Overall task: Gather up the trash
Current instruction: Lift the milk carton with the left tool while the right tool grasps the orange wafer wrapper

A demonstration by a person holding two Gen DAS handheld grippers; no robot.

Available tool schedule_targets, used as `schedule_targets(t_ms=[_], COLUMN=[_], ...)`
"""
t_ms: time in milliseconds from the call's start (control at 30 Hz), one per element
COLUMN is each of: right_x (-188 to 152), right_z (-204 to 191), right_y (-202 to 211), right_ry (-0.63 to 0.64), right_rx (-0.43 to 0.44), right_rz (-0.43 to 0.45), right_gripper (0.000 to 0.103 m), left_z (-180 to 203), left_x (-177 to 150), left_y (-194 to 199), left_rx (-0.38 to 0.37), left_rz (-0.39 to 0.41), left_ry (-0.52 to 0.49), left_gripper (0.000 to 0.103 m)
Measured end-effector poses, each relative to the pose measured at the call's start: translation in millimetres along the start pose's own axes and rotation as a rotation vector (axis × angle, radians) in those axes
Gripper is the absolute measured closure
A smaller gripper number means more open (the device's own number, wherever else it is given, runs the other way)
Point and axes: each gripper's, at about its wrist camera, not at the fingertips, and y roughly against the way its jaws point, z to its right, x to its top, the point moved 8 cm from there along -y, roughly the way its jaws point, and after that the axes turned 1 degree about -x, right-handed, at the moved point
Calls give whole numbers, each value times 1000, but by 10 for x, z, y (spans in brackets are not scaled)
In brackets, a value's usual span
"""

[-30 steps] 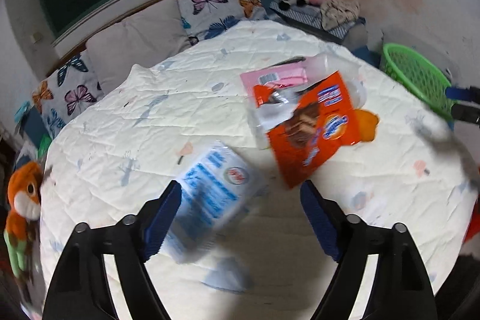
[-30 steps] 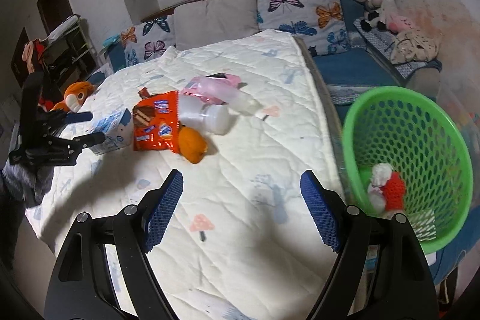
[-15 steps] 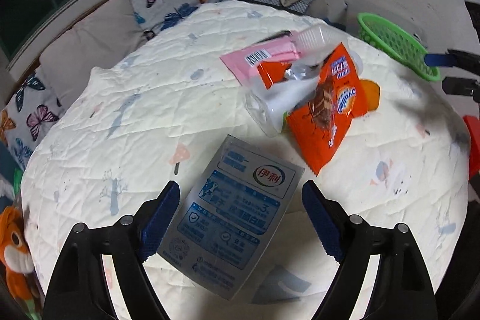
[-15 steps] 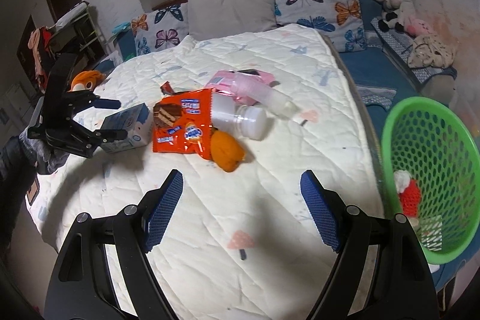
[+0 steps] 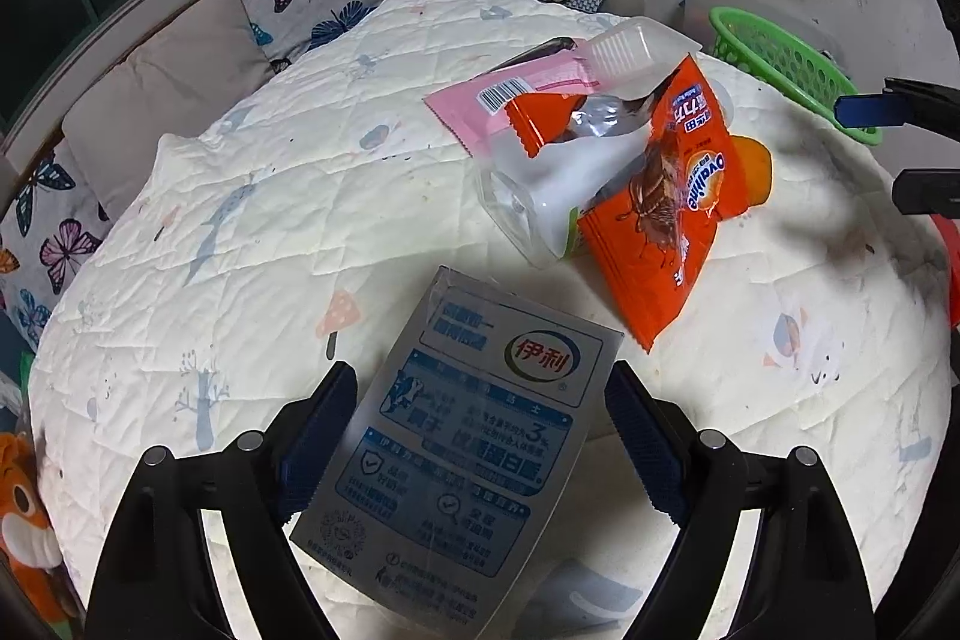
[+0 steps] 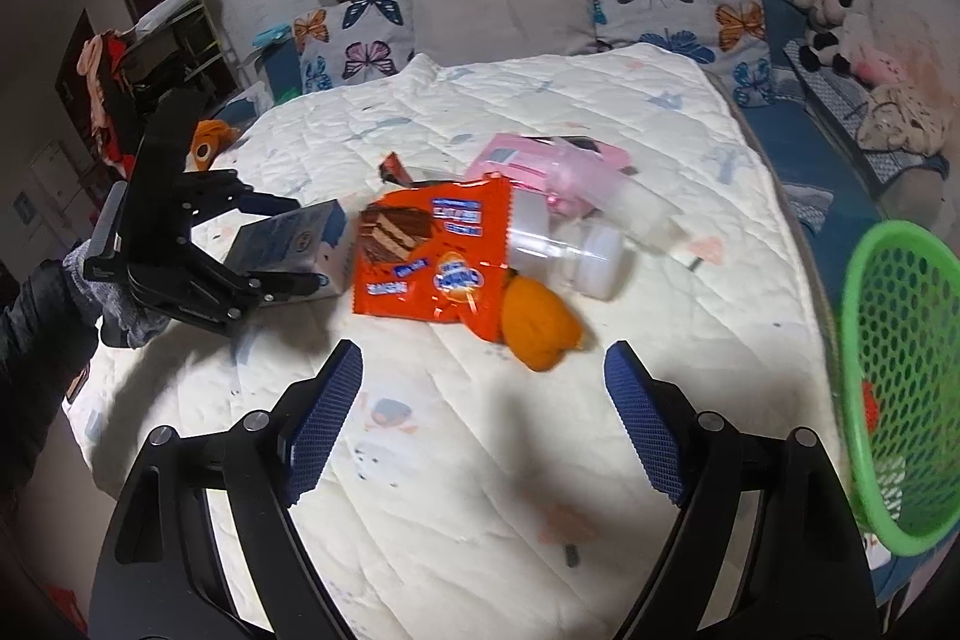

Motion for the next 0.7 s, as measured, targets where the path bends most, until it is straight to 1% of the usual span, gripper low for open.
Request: schedule_targets(t_ms=[133,267,433,500,700], right_x=[54,105,165,179,230], right_z=[-91,-115,-148,-175,-197], right_y=[-78,-149,-296,-363,-598], right_ry=[13,15,6,7,-11], right_rx=[6,-1,-2,-1,-8], right_rz=[1,5,-4,-9,-24], right_gripper=[19,16,16,16,14], left_z=[-41,-17,-27,-32,-76], left_x=[13,5,-21,-34,-122], left_y=[-32,-31,50,103,299], left_rx=[-21,-5,13,15,50], left_rz=[5,21,50,63,91], left_ry=[35,40,102,143,233], left_gripper=[22,23,28,30,31])
